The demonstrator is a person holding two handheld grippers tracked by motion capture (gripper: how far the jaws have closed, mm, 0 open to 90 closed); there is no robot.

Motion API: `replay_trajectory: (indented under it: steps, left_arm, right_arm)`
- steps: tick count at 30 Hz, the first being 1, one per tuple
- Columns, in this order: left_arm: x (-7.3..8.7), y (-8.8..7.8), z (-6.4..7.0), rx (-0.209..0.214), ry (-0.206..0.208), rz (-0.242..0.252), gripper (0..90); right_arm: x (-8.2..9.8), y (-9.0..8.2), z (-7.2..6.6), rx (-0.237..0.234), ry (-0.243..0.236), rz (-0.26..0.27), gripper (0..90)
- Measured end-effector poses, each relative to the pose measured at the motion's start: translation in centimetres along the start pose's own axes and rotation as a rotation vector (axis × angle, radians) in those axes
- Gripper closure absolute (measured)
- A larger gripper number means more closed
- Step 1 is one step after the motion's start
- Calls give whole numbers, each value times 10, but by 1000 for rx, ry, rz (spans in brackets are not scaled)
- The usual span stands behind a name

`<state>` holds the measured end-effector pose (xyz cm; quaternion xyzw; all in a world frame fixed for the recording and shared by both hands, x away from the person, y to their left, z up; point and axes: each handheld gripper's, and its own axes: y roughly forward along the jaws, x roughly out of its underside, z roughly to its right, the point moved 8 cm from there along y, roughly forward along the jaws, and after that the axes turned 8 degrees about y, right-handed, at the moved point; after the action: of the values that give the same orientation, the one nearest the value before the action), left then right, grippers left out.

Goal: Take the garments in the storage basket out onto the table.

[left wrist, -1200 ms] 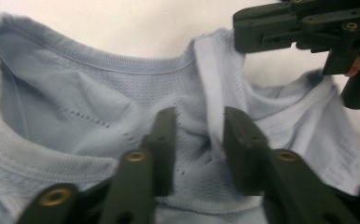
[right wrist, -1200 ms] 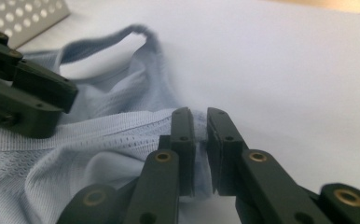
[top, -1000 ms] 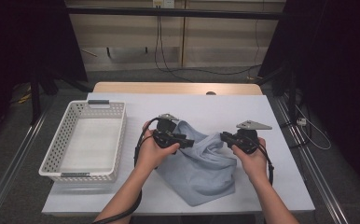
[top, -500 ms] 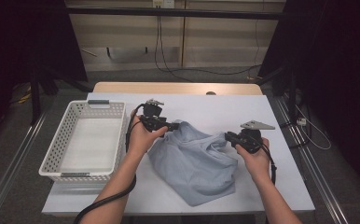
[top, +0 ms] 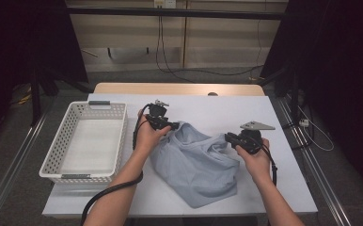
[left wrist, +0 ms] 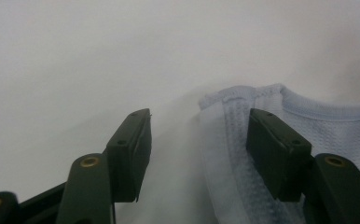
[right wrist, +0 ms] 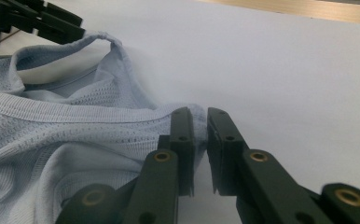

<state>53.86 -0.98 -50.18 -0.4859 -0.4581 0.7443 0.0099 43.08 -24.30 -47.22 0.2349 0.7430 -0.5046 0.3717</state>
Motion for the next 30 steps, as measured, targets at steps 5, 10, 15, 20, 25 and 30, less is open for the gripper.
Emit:
replay_trajectory:
  steps: [5,10,15,20,25,30]
  left_arm:
    - [-1,14,8,35,-28,0,475]
    - [2,25,19,44,-18,-21,580]
    - [4,24,21,29,19,-56,739]
    - [5,17,23,37,-21,-70,851]
    - [0,-1,18,58,-69,-32,867]
    - [-19,-41,12,64,-90,49,871]
  right_arm:
    - [-1,0,0,-1,-1,1,821]
    - [-1,-1,0,2,-4,2,821]
    - [-1,-1,-1,0,-3,0,821]
    - [-6,1,-2,-16,-4,-4,824]
    - [-18,-4,-4,-23,-17,15,824]
    - [-45,-11,-3,-14,-43,60,824]
